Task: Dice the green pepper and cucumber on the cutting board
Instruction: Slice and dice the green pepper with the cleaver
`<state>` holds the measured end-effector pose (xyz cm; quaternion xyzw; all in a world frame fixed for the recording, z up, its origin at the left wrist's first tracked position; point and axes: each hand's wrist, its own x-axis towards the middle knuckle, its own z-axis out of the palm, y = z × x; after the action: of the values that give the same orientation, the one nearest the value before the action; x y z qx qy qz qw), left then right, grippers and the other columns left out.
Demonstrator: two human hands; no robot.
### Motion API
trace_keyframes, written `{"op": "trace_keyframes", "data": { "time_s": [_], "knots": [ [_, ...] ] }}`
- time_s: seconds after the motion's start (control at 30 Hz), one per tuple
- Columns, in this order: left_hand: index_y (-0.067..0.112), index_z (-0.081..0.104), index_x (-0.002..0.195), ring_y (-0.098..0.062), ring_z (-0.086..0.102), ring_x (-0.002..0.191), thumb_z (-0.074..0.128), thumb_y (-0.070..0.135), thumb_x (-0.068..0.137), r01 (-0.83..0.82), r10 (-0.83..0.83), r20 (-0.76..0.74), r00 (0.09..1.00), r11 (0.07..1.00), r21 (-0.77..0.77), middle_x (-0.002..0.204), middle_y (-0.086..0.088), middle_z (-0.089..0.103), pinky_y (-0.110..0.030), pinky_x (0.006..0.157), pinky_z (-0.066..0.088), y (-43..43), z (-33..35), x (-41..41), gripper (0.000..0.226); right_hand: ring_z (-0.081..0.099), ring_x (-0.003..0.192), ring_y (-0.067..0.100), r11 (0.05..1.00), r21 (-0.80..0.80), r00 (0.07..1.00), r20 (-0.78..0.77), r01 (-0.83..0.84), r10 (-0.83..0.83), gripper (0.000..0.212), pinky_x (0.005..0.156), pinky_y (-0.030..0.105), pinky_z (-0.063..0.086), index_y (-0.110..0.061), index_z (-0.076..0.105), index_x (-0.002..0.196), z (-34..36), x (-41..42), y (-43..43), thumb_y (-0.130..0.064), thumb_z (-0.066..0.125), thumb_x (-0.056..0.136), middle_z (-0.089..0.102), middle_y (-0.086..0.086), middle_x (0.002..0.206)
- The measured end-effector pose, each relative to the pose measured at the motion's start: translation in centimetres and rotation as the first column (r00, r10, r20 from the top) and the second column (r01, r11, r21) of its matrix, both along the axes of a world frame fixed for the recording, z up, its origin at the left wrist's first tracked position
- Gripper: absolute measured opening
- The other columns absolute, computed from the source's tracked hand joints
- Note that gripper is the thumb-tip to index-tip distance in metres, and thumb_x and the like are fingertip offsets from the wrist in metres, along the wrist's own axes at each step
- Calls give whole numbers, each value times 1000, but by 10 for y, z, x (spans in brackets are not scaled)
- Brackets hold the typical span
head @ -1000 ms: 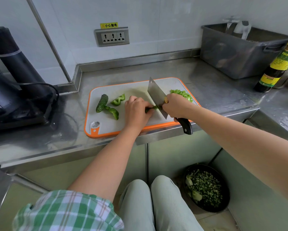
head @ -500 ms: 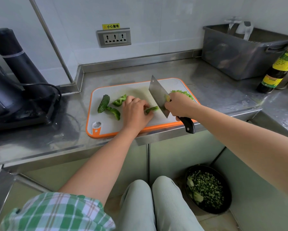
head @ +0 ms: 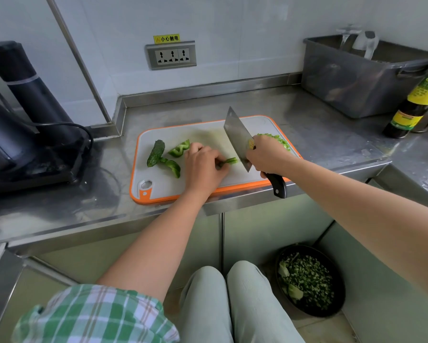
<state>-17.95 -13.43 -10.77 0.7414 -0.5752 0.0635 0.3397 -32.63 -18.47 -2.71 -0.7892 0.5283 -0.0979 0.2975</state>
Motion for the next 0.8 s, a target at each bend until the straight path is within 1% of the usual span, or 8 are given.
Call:
{"op": "trace_keyframes", "data": {
  "time_s": [0.1,0.2,0.3,0.37,0.47,0.6,0.67,0.8],
  "knots": [
    [24,74,73,-26,48,88,73,25,69,-2,2,-19,1000,1000,-10,70,7,66,-39,79,41,0,0,-1,5,52,43,25,999,11,998,-51,-34,35,7,43,23,42,-3,44,89,7,0,2,-2,38,85,54,14,70],
    [24,75,75,-26,48,90,73,29,71,-4,4,-9,1000,1000,10,72,6,66,-40,80,41,0,-1,0,7,52,45,27,998,28,994,-91,-61,64,7,47,27,44,-2,45,85,5,2,4,-2,38,87,54,18,73],
    [25,75,77,-27,48,91,73,30,72,-3,3,-9,1000,1000,14,74,5,67,-41,81,41,0,0,0,8,51,44,27,998,17,994,-90,-55,57,12,46,27,44,-5,40,76,-2,5,3,-2,39,87,52,15,67],
    [24,76,77,-28,48,92,74,29,71,3,-2,-19,1000,1000,6,75,4,68,-41,81,41,0,1,0,8,52,48,27,999,-11,995,-85,-44,43,9,46,27,43,-5,41,80,-6,6,3,-3,39,89,52,13,67],
    [24,75,76,-29,49,91,74,28,70,3,-3,-26,1000,1000,-7,74,3,68,-41,80,41,1,1,0,8,54,53,29,999,-49,999,-29,-22,20,6,49,31,44,-4,44,93,-10,6,3,-4,38,90,53,14,77],
    [24,76,77,-28,48,91,75,28,71,-6,6,-11,1000,1000,5,73,4,68,-39,79,40,1,2,-1,8,51,43,26,1000,-27,1000,8,-9,9,9,42,26,42,-4,44,93,-4,1,2,-3,37,87,53,14,71],
    [24,76,78,-27,48,91,75,28,71,-9,9,-4,1000,1000,5,73,4,68,-39,79,40,2,2,-1,8,50,42,25,999,-9,999,-23,-33,33,5,42,25,42,-5,43,86,1,-1,3,-2,38,87,52,13,68],
    [24,76,80,-27,48,91,74,30,72,-2,2,-2,1000,1000,8,72,4,67,-40,80,40,3,3,-1,10,51,41,24,996,-46,990,-123,-80,74,17,40,21,37,-8,37,71,-5,2,5,-2,39,87,51,12,63]
  ]
}}
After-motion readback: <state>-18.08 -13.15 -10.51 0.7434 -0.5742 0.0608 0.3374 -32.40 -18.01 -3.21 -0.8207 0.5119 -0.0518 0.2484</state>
